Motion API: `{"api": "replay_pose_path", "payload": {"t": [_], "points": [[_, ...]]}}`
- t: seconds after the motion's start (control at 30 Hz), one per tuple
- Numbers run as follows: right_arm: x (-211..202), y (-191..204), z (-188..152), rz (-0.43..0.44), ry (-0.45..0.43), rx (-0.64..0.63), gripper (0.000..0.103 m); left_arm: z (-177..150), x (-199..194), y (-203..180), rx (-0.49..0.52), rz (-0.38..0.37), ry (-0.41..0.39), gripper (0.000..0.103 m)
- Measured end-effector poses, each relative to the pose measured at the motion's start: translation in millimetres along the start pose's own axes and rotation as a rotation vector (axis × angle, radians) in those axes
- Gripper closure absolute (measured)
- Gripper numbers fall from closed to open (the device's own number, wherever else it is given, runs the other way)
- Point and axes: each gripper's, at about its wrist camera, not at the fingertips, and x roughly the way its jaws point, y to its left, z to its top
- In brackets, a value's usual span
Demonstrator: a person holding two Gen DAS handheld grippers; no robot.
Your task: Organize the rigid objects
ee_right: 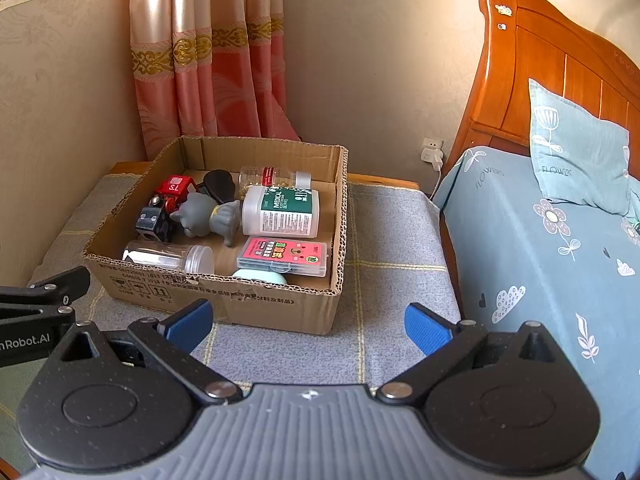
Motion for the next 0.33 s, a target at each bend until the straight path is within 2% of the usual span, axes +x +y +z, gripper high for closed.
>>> {"api": "replay_pose_path", "payload": {"t": [0.33], "points": [[-0.3,-0.4,-0.7,0.004,-0.001,0.001,0.0,-0.7,-1.5,-0.7,0.002,0.003,0.001,0.001]]}}
